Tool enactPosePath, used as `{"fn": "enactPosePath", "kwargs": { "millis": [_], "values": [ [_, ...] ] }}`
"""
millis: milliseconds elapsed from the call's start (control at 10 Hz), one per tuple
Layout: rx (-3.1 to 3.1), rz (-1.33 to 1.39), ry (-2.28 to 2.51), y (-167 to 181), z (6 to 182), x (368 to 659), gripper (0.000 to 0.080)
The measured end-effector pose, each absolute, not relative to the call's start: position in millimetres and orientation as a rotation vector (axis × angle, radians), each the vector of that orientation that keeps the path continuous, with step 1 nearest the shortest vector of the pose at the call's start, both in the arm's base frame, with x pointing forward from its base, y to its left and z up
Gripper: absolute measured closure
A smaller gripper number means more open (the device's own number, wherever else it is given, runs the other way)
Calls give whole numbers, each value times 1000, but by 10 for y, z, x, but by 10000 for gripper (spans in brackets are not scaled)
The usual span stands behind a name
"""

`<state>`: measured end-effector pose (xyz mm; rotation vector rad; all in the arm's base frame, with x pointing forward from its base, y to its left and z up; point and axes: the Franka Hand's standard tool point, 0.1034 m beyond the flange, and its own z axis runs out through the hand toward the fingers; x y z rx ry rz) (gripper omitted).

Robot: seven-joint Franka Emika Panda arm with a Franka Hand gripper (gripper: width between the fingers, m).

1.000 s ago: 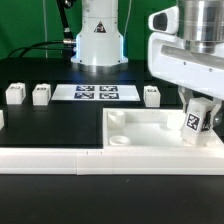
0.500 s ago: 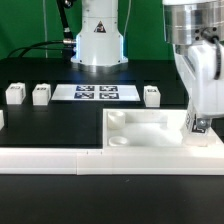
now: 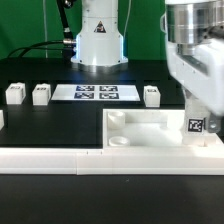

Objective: Assemble square table

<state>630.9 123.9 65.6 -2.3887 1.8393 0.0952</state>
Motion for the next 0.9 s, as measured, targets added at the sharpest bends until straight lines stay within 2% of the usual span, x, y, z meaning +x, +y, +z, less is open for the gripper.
{"fn": "enactPosePath", "kwargs": {
  "millis": [100, 500, 700, 900],
  "values": [
    [-2433, 93, 1782, 1232, 646, 6306, 158],
    [-2648, 66, 1433, 1225, 642, 6305, 151],
    [-2920, -11, 825, 1191, 720, 6350, 151],
    [-2947, -13, 742, 1199, 712, 6338, 151]
  ]
}}
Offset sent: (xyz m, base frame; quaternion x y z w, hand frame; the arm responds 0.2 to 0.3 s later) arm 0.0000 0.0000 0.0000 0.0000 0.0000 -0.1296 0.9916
